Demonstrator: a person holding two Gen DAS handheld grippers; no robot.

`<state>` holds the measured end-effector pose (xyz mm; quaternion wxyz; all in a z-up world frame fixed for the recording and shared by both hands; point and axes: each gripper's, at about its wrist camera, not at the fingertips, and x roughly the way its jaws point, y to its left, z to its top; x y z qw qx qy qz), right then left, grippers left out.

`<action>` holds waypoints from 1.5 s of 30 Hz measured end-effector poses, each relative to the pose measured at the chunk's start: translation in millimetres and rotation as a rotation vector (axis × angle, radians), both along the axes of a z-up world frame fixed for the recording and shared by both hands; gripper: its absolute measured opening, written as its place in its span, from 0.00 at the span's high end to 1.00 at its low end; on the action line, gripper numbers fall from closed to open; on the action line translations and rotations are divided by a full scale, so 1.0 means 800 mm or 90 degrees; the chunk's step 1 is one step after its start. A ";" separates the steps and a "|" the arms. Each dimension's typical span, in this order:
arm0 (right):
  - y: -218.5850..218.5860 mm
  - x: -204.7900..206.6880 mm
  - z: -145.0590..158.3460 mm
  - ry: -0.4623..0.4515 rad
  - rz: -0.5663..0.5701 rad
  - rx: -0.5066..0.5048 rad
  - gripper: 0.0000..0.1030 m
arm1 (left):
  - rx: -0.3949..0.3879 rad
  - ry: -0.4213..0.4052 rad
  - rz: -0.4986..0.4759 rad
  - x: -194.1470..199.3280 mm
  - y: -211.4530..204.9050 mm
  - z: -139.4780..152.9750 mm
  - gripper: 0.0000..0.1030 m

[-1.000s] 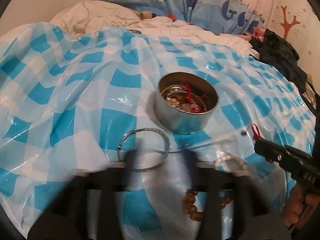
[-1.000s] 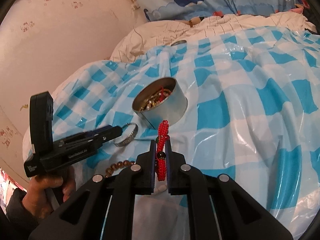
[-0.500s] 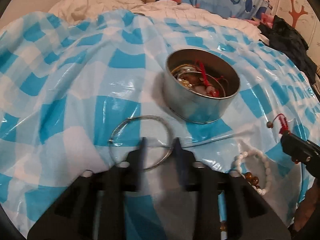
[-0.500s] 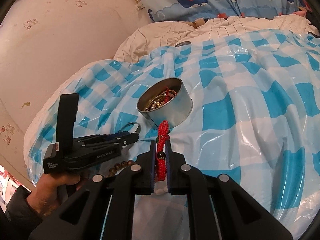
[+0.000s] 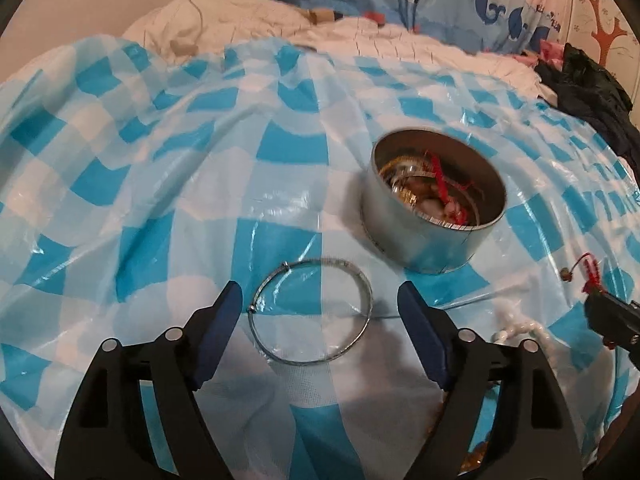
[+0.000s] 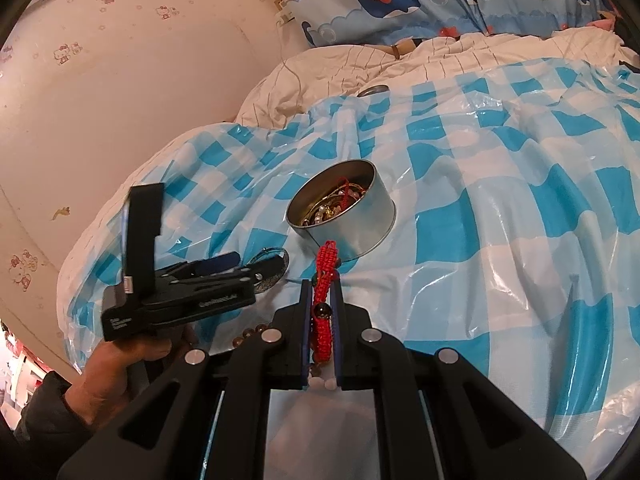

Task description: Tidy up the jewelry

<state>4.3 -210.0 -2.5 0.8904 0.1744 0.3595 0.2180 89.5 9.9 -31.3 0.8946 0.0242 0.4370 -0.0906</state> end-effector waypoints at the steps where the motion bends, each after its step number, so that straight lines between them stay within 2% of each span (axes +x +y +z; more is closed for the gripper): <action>1: 0.000 0.000 -0.001 0.001 0.001 0.001 0.91 | 0.003 0.017 0.001 0.004 -0.001 -0.007 0.26; 3: 0.001 0.000 -0.001 0.003 0.002 0.002 0.91 | 0.003 0.033 0.001 0.008 0.000 -0.015 0.29; 5: 0.001 0.001 -0.001 0.003 0.002 0.002 0.91 | -0.005 0.036 0.007 0.009 0.003 -0.015 0.37; 10: 0.000 0.000 -0.001 -0.002 -0.002 0.005 0.91 | -0.041 0.031 0.006 0.002 0.007 -0.007 0.37; 13: -0.003 -0.002 0.007 -0.017 -0.005 0.010 0.91 | -0.059 0.003 0.004 -0.011 0.009 0.016 0.37; 18: -0.003 0.003 0.034 -0.064 -0.007 0.007 0.91 | -0.099 -0.077 -0.033 -0.014 -0.007 0.080 0.37; 21: -0.006 0.010 0.053 -0.092 -0.014 -0.001 0.91 | -0.081 -0.086 -0.069 0.012 -0.039 0.095 0.37; 23: -0.013 0.018 0.067 -0.112 -0.025 -0.008 0.91 | -0.071 -0.068 -0.089 0.037 -0.059 0.088 0.37; 26: -0.016 0.037 0.079 -0.122 -0.027 -0.014 0.91 | -0.055 -0.005 -0.102 0.067 -0.077 0.061 0.36; 28: -0.010 0.054 0.084 -0.123 -0.015 -0.018 0.91 | -0.063 0.009 -0.104 0.068 -0.073 0.051 0.35; 30: 0.001 0.072 0.084 -0.123 0.003 -0.022 0.91 | -0.088 0.001 -0.092 0.065 -0.058 0.054 0.26; 32: 0.015 0.094 0.080 -0.114 0.015 -0.023 0.91 | -0.100 -0.001 -0.079 0.062 -0.044 0.059 0.25; 36: 0.037 0.134 0.054 -0.078 0.032 -0.018 0.91 | -0.110 -0.017 -0.043 0.050 -0.006 0.074 0.23; 39: 0.051 0.159 0.028 -0.034 0.037 -0.048 0.91 | -0.130 -0.018 -0.025 0.048 0.013 0.075 0.22; 41: 0.055 0.166 0.015 0.001 0.044 -0.073 0.86 | -0.135 -0.011 -0.024 0.049 0.017 0.071 0.22; 43: 0.053 0.157 0.016 -0.007 0.054 -0.082 0.50 | -0.131 -0.007 -0.024 0.048 0.019 0.070 0.22; 45: 0.044 0.138 0.025 -0.039 0.055 -0.094 0.49 | -0.129 -0.006 -0.024 0.044 0.019 0.070 0.22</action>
